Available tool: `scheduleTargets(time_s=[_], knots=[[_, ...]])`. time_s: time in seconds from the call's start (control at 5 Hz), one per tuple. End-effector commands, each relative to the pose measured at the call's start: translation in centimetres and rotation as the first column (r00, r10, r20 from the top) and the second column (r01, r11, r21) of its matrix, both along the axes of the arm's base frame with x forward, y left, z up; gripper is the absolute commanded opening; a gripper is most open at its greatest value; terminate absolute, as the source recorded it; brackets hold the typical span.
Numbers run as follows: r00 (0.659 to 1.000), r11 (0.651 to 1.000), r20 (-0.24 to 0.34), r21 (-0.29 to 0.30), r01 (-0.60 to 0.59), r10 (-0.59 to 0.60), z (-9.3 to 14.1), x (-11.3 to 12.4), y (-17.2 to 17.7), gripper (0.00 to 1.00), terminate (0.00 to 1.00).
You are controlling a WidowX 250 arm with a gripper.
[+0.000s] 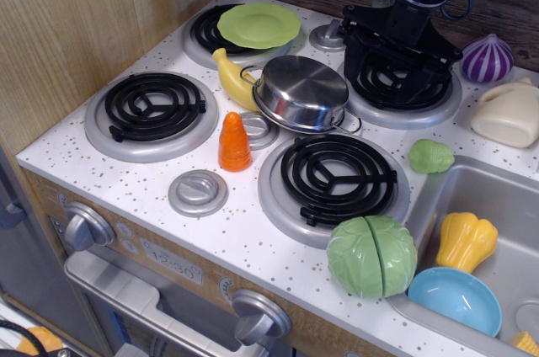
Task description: Put carrot on plate
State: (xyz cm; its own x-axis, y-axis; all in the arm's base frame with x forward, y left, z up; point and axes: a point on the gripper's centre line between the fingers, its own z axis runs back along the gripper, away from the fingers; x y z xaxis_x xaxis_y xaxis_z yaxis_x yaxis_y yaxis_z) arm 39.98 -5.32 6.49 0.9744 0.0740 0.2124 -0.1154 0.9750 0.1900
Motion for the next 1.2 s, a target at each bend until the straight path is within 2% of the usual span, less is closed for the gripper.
scheduleTargets(time_s=[0.0, 0.4, 0.6, 0.8, 1.0], knots=[[1.0, 1.0, 0.0, 0.0, 0.0, 0.0, 0.0, 0.0, 0.0, 1.0, 0.0], [0.999, 0.989, -0.047, 0.149, 0.005, 0.002, 4.7, -2.8, 4.3, 1.0, 0.0], [0.996, 0.98, -0.079, 0.198, -0.014, 0.03, 5.5, -4.7, 6.7, 1.0, 0.0], [0.996, 0.985, -0.084, 0.173, -0.023, 0.038, 5.0, -7.2, 9.3, 1.0, 0.0], [0.998, 0.99, -0.048, 0.14, -0.021, 0.028, 3.2, -8.6, 10.1, 1.0, 0.0]])
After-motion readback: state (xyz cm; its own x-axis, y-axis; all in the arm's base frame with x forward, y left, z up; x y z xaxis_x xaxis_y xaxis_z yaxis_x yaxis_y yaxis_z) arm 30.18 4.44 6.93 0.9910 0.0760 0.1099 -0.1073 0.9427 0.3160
